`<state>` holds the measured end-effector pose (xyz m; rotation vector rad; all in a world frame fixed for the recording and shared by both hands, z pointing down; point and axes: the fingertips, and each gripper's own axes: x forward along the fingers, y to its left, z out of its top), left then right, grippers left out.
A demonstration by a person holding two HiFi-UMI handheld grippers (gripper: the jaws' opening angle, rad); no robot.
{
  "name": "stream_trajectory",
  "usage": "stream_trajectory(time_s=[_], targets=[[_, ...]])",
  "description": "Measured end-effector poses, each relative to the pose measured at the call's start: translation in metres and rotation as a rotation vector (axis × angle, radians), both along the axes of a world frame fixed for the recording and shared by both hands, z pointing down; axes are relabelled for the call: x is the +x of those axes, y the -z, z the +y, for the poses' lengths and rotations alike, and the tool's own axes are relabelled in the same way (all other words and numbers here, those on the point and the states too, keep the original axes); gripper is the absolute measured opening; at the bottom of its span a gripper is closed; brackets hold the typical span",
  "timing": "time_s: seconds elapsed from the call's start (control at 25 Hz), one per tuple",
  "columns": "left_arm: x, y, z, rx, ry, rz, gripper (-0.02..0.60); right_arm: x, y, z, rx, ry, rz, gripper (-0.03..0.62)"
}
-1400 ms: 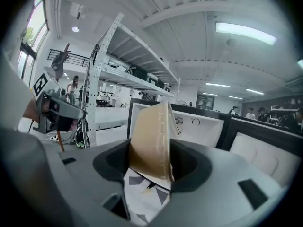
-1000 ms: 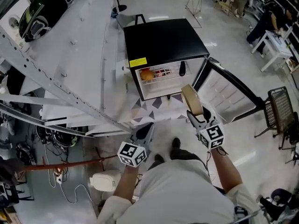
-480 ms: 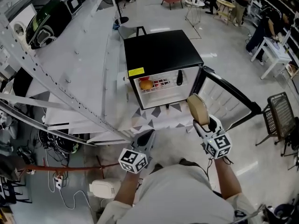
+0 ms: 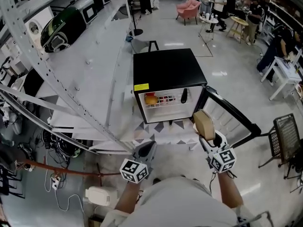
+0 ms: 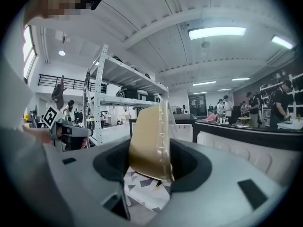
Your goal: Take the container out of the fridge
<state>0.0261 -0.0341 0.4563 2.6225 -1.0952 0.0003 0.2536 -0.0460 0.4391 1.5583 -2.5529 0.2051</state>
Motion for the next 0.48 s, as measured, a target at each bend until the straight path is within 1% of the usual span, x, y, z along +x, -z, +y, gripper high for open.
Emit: stream_trajectory(time_s=[0.2,0.48], targets=[[0.0027,0.0057,-0.0055,0.012,0.010,-0.007,0.002,0.0072,0.0003,-0.0053,0.000,0.000,-0.018,0.241],[0.0092,0.0089,-0.0062,0.019,0.019,0.004,0.002,0.0062,-0.0020,-0.0043,0.006,0.012,-0.004,0.241]])
